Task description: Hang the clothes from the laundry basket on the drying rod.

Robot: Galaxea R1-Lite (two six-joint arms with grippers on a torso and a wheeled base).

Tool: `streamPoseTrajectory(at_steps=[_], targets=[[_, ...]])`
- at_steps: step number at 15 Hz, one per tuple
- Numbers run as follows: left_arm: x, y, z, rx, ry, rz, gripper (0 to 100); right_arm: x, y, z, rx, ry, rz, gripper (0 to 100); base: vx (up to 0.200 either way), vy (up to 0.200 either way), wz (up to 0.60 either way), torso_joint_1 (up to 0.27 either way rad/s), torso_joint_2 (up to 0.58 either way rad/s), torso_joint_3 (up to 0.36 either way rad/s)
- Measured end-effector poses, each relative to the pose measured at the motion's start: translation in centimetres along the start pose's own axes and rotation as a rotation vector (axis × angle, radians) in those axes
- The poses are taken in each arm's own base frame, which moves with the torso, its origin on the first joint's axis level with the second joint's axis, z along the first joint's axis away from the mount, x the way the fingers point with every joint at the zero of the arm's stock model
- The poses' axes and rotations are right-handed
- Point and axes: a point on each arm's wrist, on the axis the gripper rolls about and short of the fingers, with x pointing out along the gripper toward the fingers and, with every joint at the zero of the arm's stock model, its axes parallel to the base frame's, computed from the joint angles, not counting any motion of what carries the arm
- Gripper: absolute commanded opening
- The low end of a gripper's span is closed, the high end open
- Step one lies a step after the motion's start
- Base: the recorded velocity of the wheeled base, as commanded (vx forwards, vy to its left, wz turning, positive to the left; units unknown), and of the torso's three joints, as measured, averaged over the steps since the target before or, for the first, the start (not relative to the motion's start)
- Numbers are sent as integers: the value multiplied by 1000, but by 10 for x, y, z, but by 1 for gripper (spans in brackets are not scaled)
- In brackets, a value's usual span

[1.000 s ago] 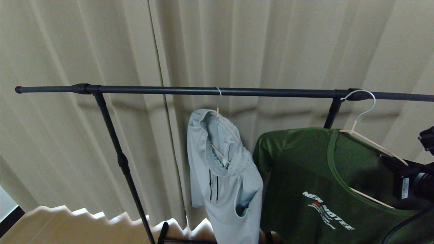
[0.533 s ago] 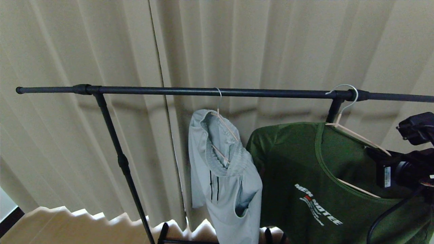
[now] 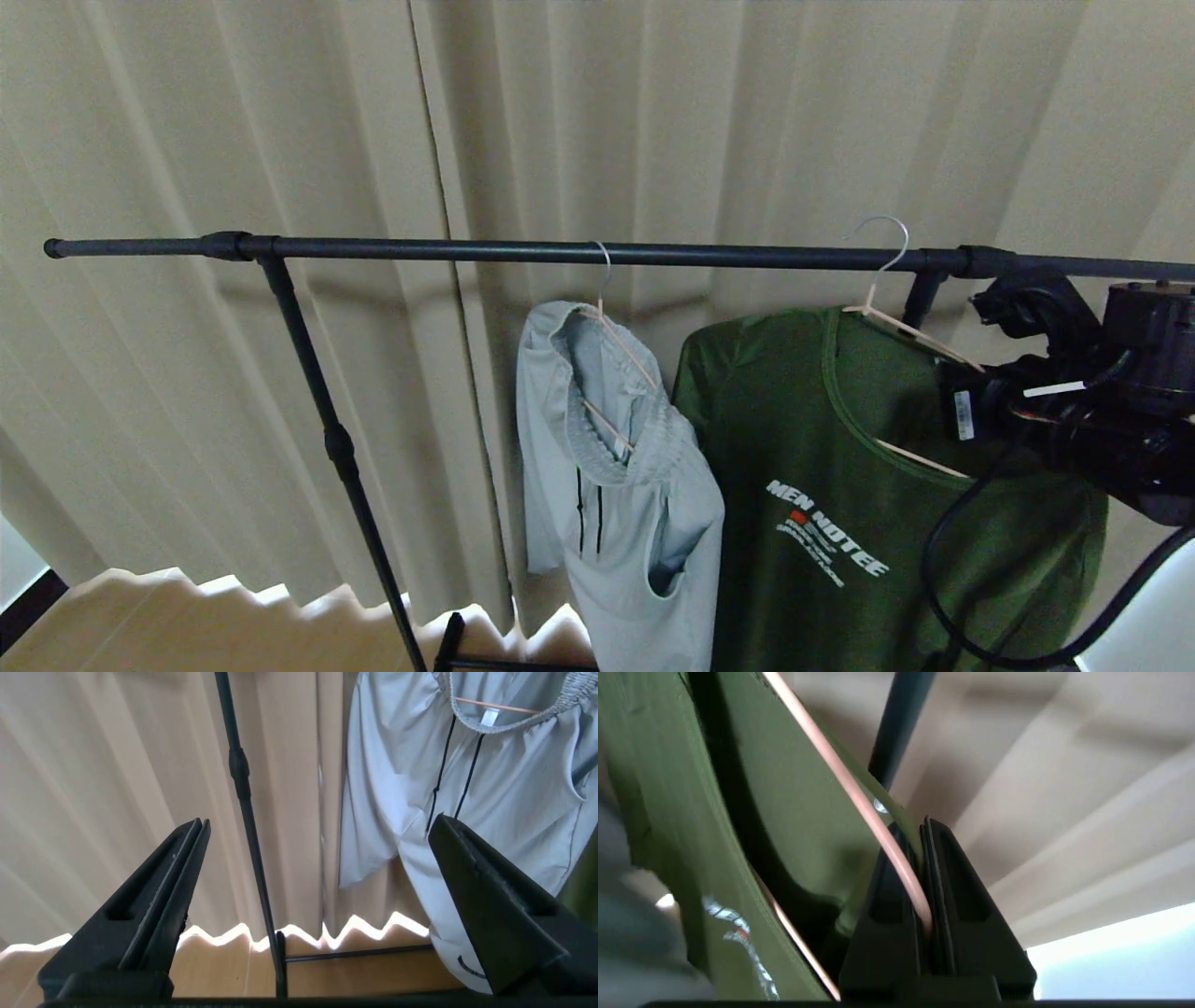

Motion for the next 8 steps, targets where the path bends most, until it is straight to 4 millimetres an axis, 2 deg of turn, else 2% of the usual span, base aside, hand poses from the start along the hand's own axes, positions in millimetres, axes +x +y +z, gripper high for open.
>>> streamPoseTrajectory(at_steps=[4, 8], targets=[[0, 0, 0, 1, -1, 1, 100, 17, 14, -8, -17, 21, 7, 0, 0, 0, 0, 0, 0, 0], [0, 0, 0, 0, 0, 0, 100, 16, 30, -11, -41, 30, 56, 0, 0, 0, 0, 0, 0, 0]])
